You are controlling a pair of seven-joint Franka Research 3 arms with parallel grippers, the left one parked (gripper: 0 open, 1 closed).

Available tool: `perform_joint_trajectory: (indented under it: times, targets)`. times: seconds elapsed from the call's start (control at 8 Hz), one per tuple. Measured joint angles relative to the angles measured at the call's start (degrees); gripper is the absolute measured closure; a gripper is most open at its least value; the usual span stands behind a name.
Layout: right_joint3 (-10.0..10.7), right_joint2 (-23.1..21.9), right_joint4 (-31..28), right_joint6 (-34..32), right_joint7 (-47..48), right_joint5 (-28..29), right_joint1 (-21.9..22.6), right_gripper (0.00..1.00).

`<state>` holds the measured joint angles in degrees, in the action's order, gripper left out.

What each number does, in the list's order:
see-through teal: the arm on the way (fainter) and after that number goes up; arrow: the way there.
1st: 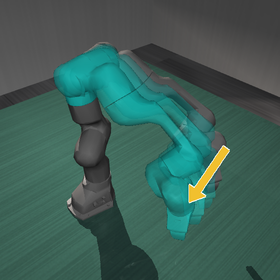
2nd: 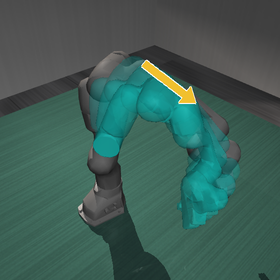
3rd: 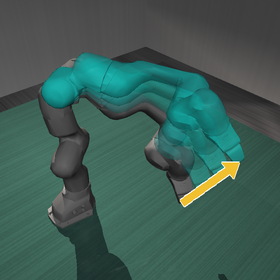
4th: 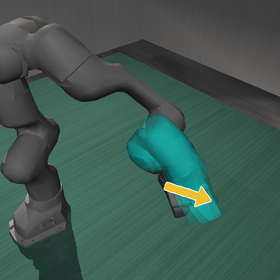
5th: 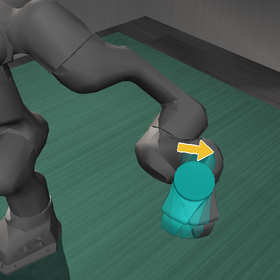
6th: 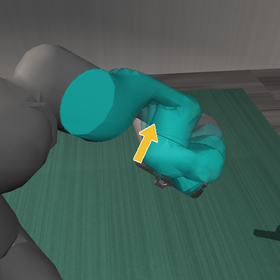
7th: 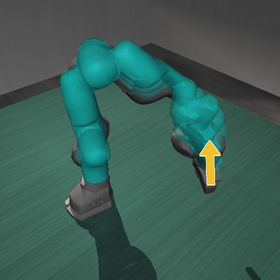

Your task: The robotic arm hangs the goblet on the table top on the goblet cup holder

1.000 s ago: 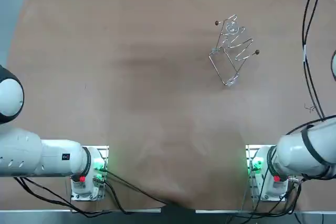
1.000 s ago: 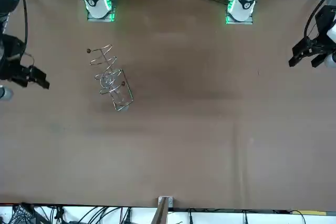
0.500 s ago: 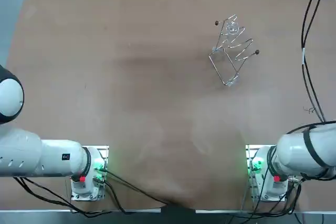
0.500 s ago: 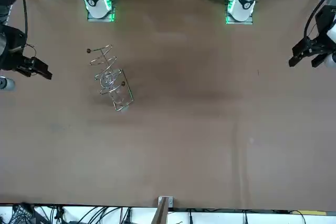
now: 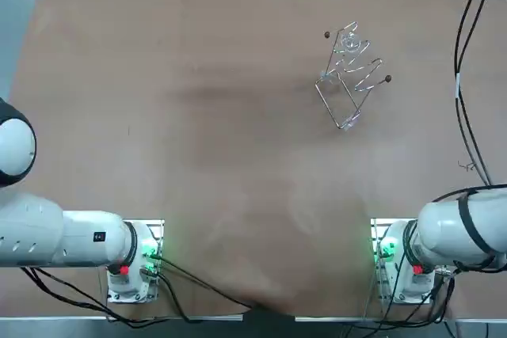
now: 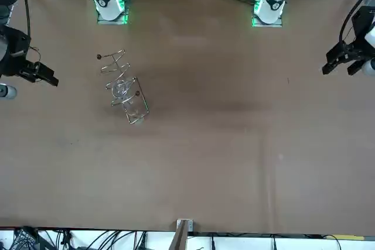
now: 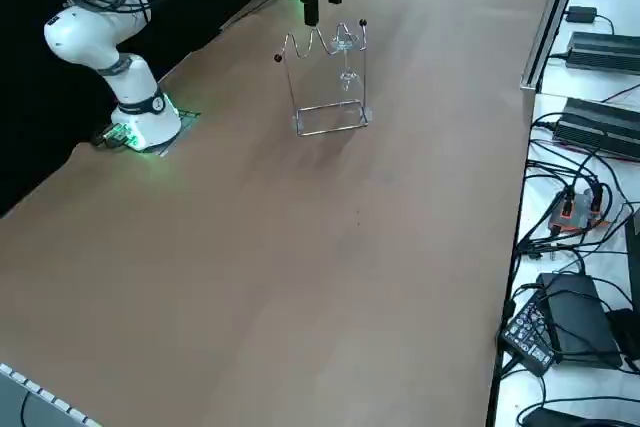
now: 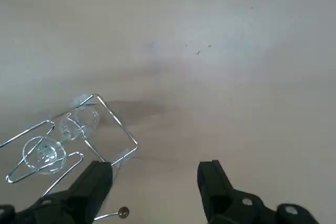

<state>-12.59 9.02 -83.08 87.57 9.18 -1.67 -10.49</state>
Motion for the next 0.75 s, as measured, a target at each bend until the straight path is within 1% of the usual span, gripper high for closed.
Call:
perform_joint_trajectory:
  times: [0.38,0.75]
  targets:
    - [0.3,-1.5,-3.4,0.0,0.7,1.3,0.0,0.0]
    - [0.9,-2.6,-5.0,0.0,0.7,1.8,0.0,0.0]
